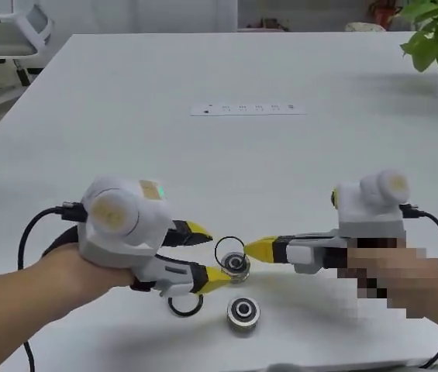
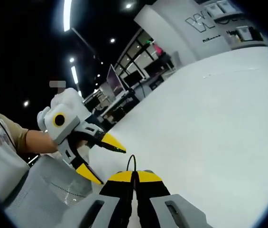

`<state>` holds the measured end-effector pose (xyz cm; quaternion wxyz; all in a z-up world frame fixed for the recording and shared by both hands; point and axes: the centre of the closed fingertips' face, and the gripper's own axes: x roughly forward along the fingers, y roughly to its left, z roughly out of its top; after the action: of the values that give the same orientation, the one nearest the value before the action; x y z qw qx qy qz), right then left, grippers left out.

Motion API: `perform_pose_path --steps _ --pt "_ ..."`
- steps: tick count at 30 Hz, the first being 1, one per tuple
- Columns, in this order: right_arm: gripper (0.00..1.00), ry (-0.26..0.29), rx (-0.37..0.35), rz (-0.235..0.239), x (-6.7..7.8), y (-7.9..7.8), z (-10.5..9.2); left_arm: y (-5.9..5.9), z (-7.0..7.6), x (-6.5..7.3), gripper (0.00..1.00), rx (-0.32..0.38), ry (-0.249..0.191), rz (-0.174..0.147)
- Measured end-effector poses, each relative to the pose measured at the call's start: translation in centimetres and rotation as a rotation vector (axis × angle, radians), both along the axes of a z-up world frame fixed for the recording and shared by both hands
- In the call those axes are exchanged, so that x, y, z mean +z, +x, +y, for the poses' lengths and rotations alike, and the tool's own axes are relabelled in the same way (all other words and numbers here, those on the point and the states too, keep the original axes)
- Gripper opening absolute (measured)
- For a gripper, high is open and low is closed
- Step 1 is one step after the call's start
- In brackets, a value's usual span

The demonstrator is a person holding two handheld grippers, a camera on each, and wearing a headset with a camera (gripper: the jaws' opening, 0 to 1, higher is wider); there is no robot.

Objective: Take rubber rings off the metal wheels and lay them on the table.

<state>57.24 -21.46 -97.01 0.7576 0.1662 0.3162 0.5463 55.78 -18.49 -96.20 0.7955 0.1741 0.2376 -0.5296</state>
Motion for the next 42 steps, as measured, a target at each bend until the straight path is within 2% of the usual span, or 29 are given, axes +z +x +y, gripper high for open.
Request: perform_pose_path --steps 7,15,20,32,42 --pt "0.0 0.018 0.019 0.006 0.5 -0.2 0.7 -0.6 1.2 1.1 0.46 0.012 -0.023 -0.004" --pt "0.0 0.039 0.043 0.01 1.5 -1.0 2.3 -1.5 2.5 2.1 0.53 0.03 -0.052 -0.005" --pt "0.0 0.038 0.068 0.016 1.6 -1.6 3.3 -1.9 3.5 2.5 0.57 0.055 -0.065 -0.012" --pt "0.0 0.013 0.145 0.049 0.7 -3.3 5.8 -2.5 6.2 2.5 0.64 0.114 -0.06 -0.018" --pt "0.0 -0.032 0.186 0.081 -1.0 -3.9 6.7 -3.1 7.7 2.3 0.66 0.148 -0.059 -0.023"
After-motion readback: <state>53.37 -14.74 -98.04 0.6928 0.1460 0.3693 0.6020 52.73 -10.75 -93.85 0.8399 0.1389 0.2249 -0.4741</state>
